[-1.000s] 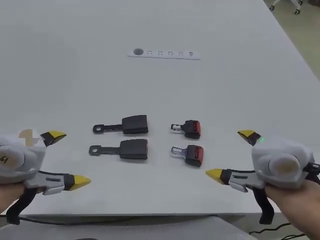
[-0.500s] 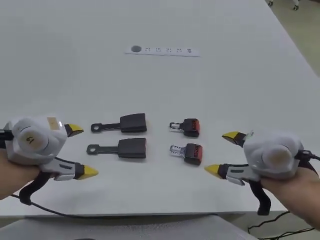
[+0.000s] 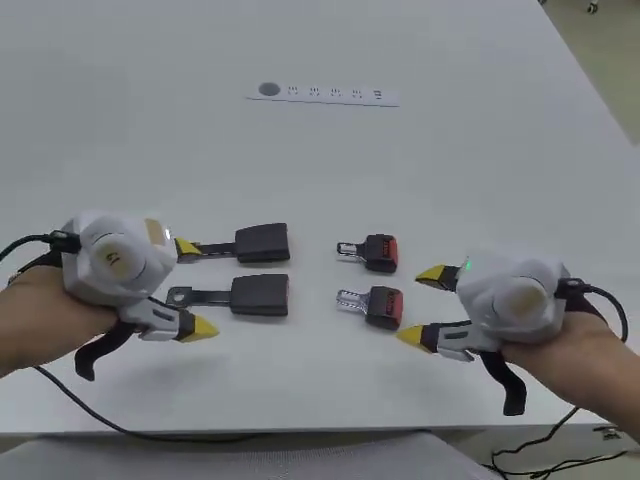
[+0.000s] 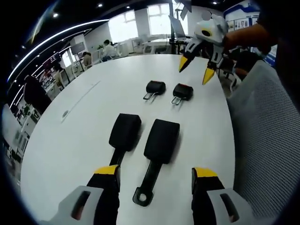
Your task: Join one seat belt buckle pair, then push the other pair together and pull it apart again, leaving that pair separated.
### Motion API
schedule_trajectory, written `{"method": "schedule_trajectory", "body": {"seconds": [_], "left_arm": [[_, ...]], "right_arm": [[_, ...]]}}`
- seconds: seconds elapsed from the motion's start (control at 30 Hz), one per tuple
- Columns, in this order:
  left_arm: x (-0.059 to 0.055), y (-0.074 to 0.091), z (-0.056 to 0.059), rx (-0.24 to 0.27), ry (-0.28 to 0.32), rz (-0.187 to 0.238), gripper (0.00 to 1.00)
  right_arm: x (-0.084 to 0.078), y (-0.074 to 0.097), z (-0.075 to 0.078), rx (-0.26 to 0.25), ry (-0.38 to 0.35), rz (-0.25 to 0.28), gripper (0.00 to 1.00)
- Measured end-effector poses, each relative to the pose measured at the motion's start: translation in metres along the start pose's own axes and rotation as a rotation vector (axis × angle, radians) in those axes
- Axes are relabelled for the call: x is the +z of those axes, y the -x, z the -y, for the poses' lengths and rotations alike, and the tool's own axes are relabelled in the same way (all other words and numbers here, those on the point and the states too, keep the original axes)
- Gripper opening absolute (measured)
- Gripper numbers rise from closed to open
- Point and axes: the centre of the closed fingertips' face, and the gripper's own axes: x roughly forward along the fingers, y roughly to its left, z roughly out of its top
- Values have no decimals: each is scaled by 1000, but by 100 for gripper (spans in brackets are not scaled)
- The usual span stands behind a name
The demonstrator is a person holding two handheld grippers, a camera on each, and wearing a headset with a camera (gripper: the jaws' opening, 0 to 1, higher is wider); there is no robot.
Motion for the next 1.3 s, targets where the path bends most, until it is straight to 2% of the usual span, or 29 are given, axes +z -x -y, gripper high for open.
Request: {"method": "schedule_trajectory", "body": {"seconds": [0.1,0.2,0.53,0.7,1.0,1.13,1.3], "left_arm": [[8,-8,5,-28,-8,-2,63],[9,-14,9,-79,-18,-14,61],[9,-32,3,-122,-31,-36,55],[6,-40,-2,-136,-33,-47,52],[7,-48,0,-181,-67,-63,44],[7,-52,-1,-191,-85,-69,44],[6,-53,2,-207,-116,-84,41]], "right_arm": [[0,-4,-1,26,7,-14,41],[-2,-9,-2,50,22,-29,39],[-15,-29,-2,110,54,-75,40],[-13,-32,1,126,45,-72,39],[-17,-39,-4,194,44,-97,34],[-19,-42,-3,210,23,-110,31],[-18,-46,-4,225,40,-121,31]]}}
